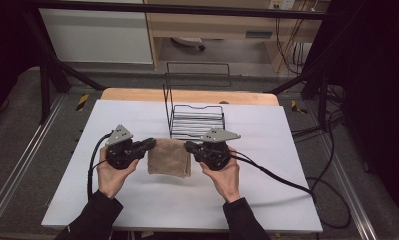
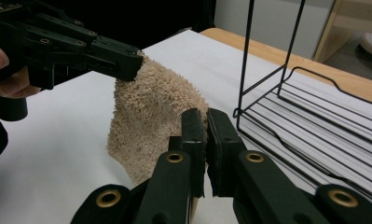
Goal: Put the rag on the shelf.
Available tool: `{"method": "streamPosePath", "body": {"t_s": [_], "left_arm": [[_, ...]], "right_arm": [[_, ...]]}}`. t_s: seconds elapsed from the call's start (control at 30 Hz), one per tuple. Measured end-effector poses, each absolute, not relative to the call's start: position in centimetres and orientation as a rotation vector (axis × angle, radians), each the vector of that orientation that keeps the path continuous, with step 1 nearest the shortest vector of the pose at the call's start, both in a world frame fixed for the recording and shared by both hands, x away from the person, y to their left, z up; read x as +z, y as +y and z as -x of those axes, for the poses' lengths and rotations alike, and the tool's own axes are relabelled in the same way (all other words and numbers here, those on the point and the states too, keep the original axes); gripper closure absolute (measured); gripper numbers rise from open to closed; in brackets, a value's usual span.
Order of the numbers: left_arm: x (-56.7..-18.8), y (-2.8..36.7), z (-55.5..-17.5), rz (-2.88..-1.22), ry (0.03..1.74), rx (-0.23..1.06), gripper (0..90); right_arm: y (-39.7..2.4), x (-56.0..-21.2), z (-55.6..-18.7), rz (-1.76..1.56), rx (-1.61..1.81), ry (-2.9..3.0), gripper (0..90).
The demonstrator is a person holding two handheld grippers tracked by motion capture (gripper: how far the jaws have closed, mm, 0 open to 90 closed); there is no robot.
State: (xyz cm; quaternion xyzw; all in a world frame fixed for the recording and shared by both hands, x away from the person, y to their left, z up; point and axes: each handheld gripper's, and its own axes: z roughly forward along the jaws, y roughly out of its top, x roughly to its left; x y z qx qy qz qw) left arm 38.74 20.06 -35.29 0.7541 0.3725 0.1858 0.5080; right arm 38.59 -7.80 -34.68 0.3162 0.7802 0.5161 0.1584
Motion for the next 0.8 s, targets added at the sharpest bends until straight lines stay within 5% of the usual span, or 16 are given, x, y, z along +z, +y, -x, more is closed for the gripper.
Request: {"method": "streamPosePath", "body": {"t_s": [0.8], "left_arm": [[-32.9,16.7,-39.6,-1.723,0.843,0.464,85.0]], "right_arm": [[-11.2,-31.8,-38.4,-0.896,1.471,2.129,86.5]]}}
